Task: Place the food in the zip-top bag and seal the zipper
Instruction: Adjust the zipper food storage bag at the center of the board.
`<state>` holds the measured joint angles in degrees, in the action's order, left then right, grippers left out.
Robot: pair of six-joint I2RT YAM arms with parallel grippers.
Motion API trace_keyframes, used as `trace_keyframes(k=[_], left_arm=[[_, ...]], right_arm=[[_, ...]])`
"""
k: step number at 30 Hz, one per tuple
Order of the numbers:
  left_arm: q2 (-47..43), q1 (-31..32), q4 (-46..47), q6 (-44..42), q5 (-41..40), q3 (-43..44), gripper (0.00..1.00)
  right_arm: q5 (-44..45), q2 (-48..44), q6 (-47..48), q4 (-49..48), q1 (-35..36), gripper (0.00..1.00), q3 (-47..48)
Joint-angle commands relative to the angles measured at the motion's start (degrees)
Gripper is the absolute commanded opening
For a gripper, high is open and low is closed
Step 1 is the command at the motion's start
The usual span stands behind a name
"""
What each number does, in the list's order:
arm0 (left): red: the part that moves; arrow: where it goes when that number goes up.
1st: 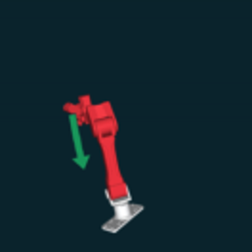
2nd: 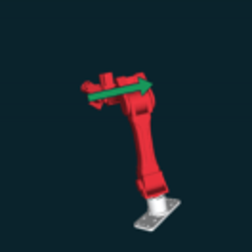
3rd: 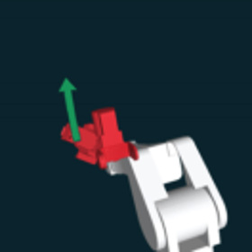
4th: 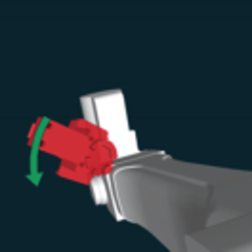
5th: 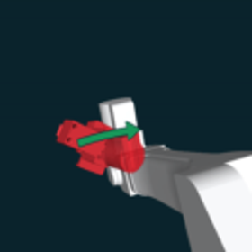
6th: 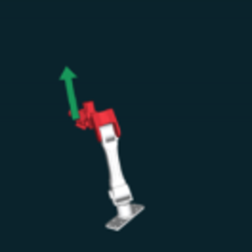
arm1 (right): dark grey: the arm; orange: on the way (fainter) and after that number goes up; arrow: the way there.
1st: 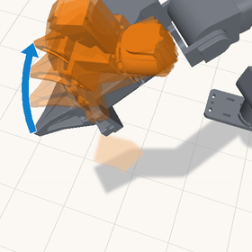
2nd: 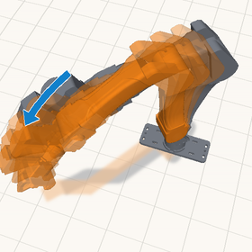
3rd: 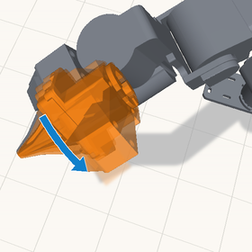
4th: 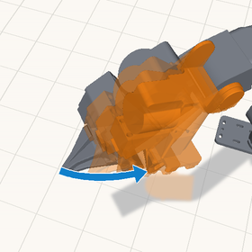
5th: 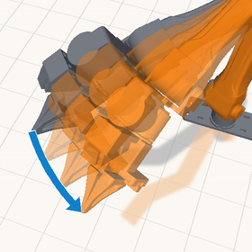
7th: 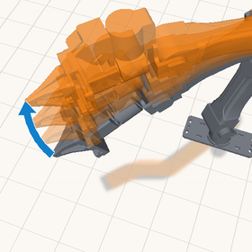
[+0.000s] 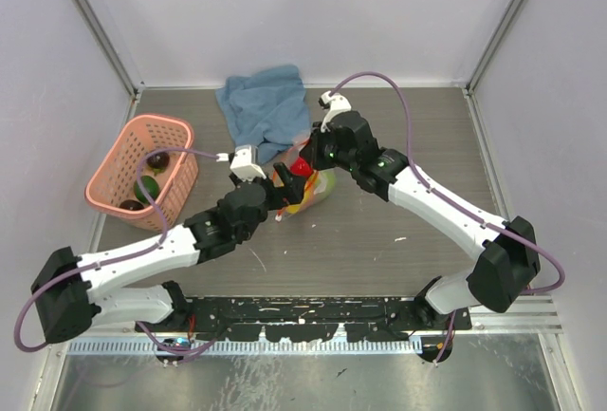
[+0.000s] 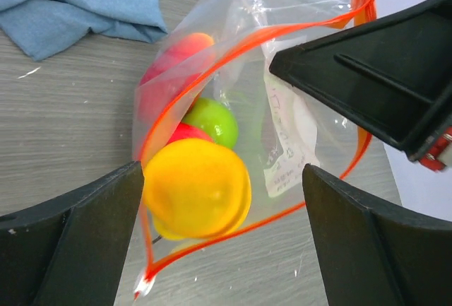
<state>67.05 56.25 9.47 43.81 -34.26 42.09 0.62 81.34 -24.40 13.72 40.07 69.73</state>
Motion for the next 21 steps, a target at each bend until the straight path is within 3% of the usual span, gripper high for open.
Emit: trace_keyframes(k=[1,6,21], left_arm=[[-7.4,-0.1,-11.4,-1.2,1.1,4.5,0.95],[-11.3,-0.2,-22.9,3.5,2.9,2.8,0.91],[-7.4,-1.8,-21.4,8.3,9.4,0.2,0.56]], right_arm=[[0.4,-2.4,-0.5,-3.2,-1.0,0.01,0.7],[0.3,-2.3,-0.3,-3.3,-1.2,0.01,0.7],[-0.2,-2.6,-0.2,-3.3,-1.5,0.01,-0.2]])
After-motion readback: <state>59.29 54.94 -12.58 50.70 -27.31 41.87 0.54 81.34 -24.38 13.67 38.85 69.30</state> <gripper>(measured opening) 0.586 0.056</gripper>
